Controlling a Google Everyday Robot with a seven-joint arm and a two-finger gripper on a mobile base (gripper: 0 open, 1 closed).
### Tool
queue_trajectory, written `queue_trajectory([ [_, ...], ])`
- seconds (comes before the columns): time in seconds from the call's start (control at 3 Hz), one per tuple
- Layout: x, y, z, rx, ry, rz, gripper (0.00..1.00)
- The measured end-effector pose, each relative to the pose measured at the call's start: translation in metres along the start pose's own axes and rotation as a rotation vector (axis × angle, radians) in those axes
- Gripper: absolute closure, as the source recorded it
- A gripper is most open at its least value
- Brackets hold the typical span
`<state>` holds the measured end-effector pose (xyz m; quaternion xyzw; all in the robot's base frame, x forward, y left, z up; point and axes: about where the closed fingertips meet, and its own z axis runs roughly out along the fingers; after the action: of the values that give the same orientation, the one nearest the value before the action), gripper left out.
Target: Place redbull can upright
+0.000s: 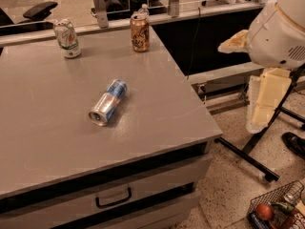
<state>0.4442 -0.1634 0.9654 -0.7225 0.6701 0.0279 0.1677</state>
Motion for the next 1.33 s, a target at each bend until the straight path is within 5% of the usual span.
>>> queue_trajectory([
  [0.67, -0.068, -0.001, 0.037, -0.106, -0.188, -0.45, 0.0],
  [1.33, -0.091, -0.009, 0.05, -0.07, -0.234, -0.576, 0.0],
])
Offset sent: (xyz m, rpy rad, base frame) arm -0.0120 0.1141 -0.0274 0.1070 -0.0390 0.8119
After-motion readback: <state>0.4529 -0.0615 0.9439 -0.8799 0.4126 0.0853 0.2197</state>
